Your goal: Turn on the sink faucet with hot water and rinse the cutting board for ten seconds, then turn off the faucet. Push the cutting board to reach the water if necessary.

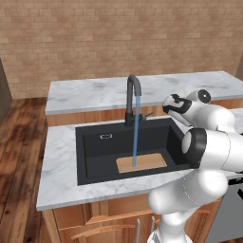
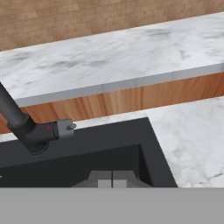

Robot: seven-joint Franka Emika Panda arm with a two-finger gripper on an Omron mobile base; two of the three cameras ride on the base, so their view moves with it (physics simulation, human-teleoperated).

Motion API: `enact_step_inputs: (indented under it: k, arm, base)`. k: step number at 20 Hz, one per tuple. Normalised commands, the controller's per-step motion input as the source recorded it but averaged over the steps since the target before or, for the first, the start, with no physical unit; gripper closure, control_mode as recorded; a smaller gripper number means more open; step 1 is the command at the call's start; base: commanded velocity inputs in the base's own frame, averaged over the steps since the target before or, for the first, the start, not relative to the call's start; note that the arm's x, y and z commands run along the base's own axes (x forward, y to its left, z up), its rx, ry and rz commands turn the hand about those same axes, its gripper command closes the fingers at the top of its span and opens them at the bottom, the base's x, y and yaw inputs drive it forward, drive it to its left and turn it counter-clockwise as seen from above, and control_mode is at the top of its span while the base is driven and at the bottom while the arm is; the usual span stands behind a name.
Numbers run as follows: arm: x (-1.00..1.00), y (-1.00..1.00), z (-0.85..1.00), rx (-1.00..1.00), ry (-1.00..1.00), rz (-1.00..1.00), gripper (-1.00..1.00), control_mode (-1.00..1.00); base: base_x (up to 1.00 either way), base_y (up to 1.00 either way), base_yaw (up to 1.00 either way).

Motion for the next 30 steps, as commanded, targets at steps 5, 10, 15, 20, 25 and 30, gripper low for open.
enact_step_inputs:
  k: [5, 10, 15, 20, 25, 30]
  arm:
    - [0.00, 0.00, 0.00, 0.00, 0.00, 0.00, 1.00, -1.00]
    - [0.00, 0.00, 0.00, 0.00, 0.00, 0.00, 1.00, -1.00]
    - [0.00, 0.00, 0.00, 0.00, 0.00, 0.00, 1.00, -1.00]
    - [0.00, 0.00, 0.00, 0.00, 0.00, 0.00, 1.00, -1.00]
    - [0.00, 0.00, 0.00, 0.00, 0.00, 0.00, 1.00, -1.00]
    - [0.00, 0.00, 0.00, 0.00, 0.00, 0.00, 1.00, -1.00]
  base:
    - [0.00, 0.00, 0.00]
    - [0.00, 0.00, 0.00]
    - [0.00, 0.00, 0.00]
    - [0.00, 0.00, 0.00]
    - [0.00, 0.00, 0.00]
    - [0.00, 0.00, 0.00]
